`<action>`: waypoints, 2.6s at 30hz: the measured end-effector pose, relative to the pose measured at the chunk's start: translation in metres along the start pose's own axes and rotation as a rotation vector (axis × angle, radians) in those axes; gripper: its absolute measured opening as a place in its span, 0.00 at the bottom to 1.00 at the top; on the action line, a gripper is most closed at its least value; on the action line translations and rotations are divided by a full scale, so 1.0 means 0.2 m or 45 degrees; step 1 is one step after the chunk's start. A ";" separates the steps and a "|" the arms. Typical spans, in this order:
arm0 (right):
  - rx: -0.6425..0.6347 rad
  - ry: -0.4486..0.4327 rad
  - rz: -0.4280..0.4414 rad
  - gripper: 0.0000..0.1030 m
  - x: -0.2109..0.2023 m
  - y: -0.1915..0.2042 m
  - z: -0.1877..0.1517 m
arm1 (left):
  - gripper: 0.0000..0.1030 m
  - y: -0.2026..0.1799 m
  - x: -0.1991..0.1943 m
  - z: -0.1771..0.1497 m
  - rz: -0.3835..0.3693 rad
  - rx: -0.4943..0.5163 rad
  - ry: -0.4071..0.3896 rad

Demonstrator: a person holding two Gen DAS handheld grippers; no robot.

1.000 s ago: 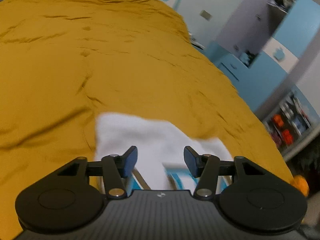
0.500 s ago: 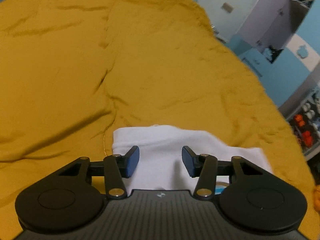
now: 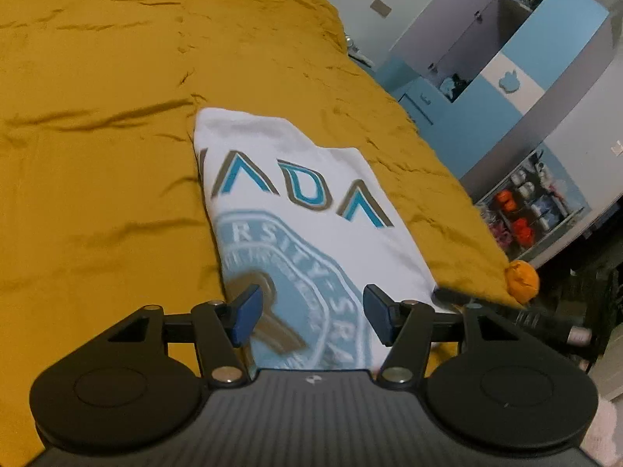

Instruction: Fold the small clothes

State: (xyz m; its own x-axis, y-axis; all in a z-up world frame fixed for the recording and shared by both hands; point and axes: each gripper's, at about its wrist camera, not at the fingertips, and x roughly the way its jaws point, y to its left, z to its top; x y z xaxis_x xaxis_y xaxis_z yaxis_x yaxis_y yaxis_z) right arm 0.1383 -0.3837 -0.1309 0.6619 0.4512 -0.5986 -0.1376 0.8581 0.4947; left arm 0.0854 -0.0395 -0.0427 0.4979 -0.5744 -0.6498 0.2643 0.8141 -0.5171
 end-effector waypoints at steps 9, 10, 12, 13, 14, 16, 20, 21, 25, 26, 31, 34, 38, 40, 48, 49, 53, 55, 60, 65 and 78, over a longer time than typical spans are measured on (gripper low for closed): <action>-0.005 -0.026 0.075 0.48 -0.06 0.08 0.05 | 0.75 0.01 0.22 -0.13 0.190 0.043 0.156; -0.001 -0.007 0.053 0.48 -0.04 0.07 0.03 | 0.77 0.02 0.24 -0.15 0.189 0.030 0.170; 0.021 0.037 -0.019 0.48 0.01 0.04 -0.03 | 0.79 0.06 0.25 -0.17 0.168 0.001 0.137; 0.030 0.057 -0.045 0.47 0.03 0.02 -0.05 | 0.79 0.06 0.24 -0.18 0.162 -0.009 0.133; 0.037 0.060 -0.045 0.46 0.04 0.00 -0.06 | 0.79 0.07 0.24 -0.18 0.157 -0.015 0.128; 0.065 0.049 -0.028 0.46 0.04 -0.01 -0.07 | 0.79 0.07 0.23 -0.17 0.153 -0.023 0.124; 0.050 -0.031 0.019 0.47 -0.03 -0.01 0.03 | 0.79 0.06 0.17 -0.16 0.138 -0.021 0.120; 0.055 -0.072 0.036 0.48 -0.07 -0.02 0.07 | 0.79 0.05 0.16 -0.15 0.135 -0.015 0.115; 0.068 -0.110 0.058 0.52 -0.10 -0.13 0.25 | 0.79 0.03 0.10 -0.13 0.119 0.007 0.093; 0.060 -0.102 0.050 0.52 -0.08 -0.16 0.29 | 0.79 0.03 0.09 -0.13 0.110 0.005 0.094; 0.158 0.026 0.079 0.54 0.10 -0.37 0.42 | 0.79 0.13 0.10 -0.12 0.006 -0.109 0.123; 0.219 0.090 0.106 0.54 0.21 -0.47 0.44 | 0.79 0.21 0.12 -0.12 -0.044 -0.219 0.125; 0.236 0.144 0.133 0.55 0.33 -0.50 0.43 | 0.79 0.29 0.19 -0.10 -0.100 -0.303 0.156; 0.227 0.182 0.145 0.57 0.40 -0.50 0.44 | 0.79 0.32 0.24 -0.10 -0.178 -0.363 0.180; 0.238 0.265 0.239 0.66 0.69 -0.51 0.47 | 0.80 0.33 0.43 -0.02 -0.240 -0.368 0.276; 0.279 0.260 0.285 0.66 0.72 -0.53 0.48 | 0.85 0.33 0.46 -0.01 -0.267 -0.385 0.282; 0.424 0.258 0.418 0.71 0.84 -0.58 0.52 | 0.87 0.32 0.55 0.01 -0.300 -0.389 0.296; 0.449 0.264 0.444 0.71 0.90 -0.58 0.53 | 0.90 0.31 0.58 0.02 -0.306 -0.377 0.304; 0.426 0.275 0.433 0.71 0.96 -0.54 0.53 | 0.90 0.31 0.60 0.04 -0.327 -0.385 0.306; 0.393 0.293 0.402 0.60 0.95 -0.53 0.53 | 0.91 0.30 0.59 0.02 -0.336 -0.385 0.295; 0.236 0.229 0.146 0.27 0.84 -0.34 0.56 | 0.43 0.28 0.53 0.05 -0.308 -0.441 0.216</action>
State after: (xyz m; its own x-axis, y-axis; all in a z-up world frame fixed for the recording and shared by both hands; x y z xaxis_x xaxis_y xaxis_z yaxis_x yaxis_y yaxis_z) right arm 0.3411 -0.3932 -0.1953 0.5061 0.5935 -0.6258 -0.0558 0.7466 0.6629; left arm 0.1608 -0.0533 -0.1350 0.3056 -0.7740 -0.5545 0.0502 0.5947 -0.8024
